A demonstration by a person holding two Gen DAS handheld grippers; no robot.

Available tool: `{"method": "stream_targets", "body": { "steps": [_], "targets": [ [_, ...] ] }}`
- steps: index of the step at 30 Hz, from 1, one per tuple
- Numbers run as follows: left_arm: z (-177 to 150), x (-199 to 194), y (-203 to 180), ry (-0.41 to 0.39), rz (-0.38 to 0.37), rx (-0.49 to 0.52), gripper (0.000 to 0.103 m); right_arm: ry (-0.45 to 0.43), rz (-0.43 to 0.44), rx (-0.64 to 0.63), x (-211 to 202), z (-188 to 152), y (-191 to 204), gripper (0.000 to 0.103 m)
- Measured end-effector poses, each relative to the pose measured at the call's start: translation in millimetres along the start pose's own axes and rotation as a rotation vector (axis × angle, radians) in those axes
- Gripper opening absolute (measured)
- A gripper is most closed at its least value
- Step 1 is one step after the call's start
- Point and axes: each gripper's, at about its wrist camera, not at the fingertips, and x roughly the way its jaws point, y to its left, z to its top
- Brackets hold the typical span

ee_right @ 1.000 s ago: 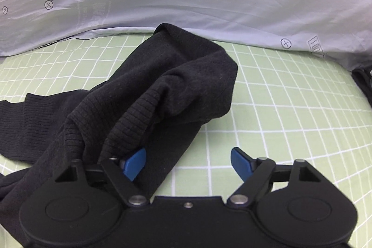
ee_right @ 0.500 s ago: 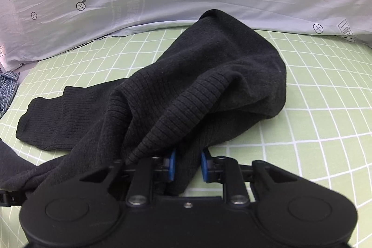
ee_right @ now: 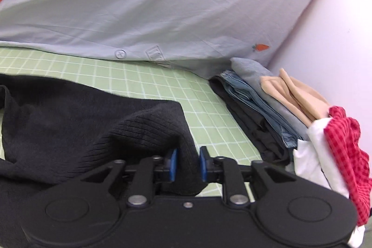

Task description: Fold clothes

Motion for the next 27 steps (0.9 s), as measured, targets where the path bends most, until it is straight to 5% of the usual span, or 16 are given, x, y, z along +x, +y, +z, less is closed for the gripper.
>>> {"method": "stream_targets", "body": {
  "steps": [2,6,14,21,27],
  "targets": [
    [-1.8,-2.7,-1.2,-0.01,-0.002,0.009,0.102,0.027,0.025,0.107,-2.7,-5.9,-12.5,0.065],
    [-6.5,-5.6,-1.3,-0.018,0.0,0.02,0.102,0.108,0.074,0.211,-11.8,-32.7,-15.4,0.074],
    [-8.5,-1.6,3.2,-0.003,-0.018,0.003,0.103,0.233,0.139,0.238,-23.5,-77.5,5.0,0.074],
    [-9.9,-4.7,2.6,-0.006,-0.03,0.045,0.101,0.218,0.215,0.216,-26.4,-85.9,9.9,0.044],
    [-13.6,-8.8,0.9,-0.012,-0.037,0.04,0.1,0.238,0.308,0.32,-22.8,-89.0,2.9,0.05]
  ]
}}
